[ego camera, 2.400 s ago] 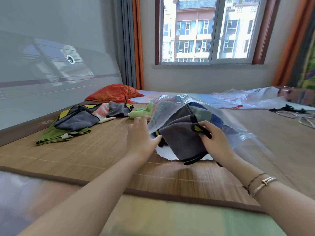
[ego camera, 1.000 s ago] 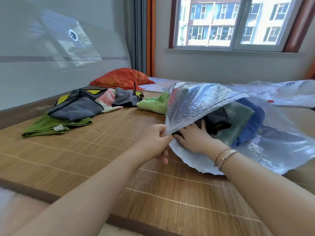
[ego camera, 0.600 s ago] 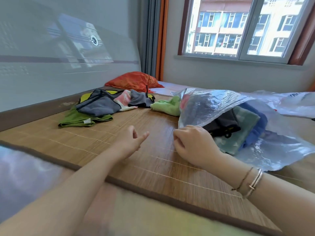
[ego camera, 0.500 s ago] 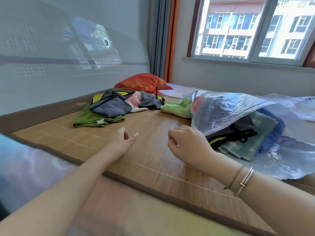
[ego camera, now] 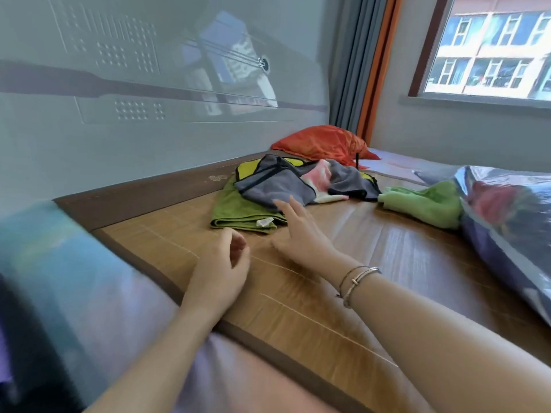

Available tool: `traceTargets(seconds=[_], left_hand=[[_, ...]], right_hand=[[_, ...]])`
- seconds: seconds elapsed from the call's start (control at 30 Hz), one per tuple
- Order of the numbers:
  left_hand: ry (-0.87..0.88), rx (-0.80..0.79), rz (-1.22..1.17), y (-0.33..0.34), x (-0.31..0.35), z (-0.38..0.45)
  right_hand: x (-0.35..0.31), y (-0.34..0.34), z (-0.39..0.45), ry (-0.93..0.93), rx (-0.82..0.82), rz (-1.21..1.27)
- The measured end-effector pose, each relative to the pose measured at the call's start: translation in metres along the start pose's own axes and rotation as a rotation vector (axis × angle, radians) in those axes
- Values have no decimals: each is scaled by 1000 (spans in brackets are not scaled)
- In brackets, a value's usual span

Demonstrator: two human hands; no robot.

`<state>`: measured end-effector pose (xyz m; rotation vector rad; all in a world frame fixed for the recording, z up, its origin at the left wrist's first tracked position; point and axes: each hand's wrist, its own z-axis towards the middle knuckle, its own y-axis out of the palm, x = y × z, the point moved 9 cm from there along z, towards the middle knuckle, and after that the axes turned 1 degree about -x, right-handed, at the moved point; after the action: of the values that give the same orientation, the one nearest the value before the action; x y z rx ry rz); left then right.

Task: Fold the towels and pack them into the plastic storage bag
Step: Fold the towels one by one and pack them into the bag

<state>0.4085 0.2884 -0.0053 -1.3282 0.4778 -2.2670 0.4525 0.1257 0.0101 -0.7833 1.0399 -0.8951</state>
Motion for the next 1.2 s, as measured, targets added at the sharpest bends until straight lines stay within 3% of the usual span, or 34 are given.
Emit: traceTargets(seconds=[0.13,0.27,0.53,0.87,1.03,1.1,1.2], left_hand=[[34,50,-54,-7,-1,0],[22,80,-116,-9,-5,-1],[59,137,-53,-17,3,-6],[140,-104,158,23,93,-59],[13,-265,122,51,121,-82],[-10,-241,161,49,127,-85],[-72,-156,231,40,134,-88]], right_hand=[[-3,38,51,-18,-132,-112],[-10,25,65,-51,-77,-285],[23,-30,-23,-70,-176,-301],[32,-99,-209,-28,-326,-260],[18,-121,-259,77,-464,-67],[20,-129,-262,142,-421,52],[24,-146,-254,128,-146,-27]])
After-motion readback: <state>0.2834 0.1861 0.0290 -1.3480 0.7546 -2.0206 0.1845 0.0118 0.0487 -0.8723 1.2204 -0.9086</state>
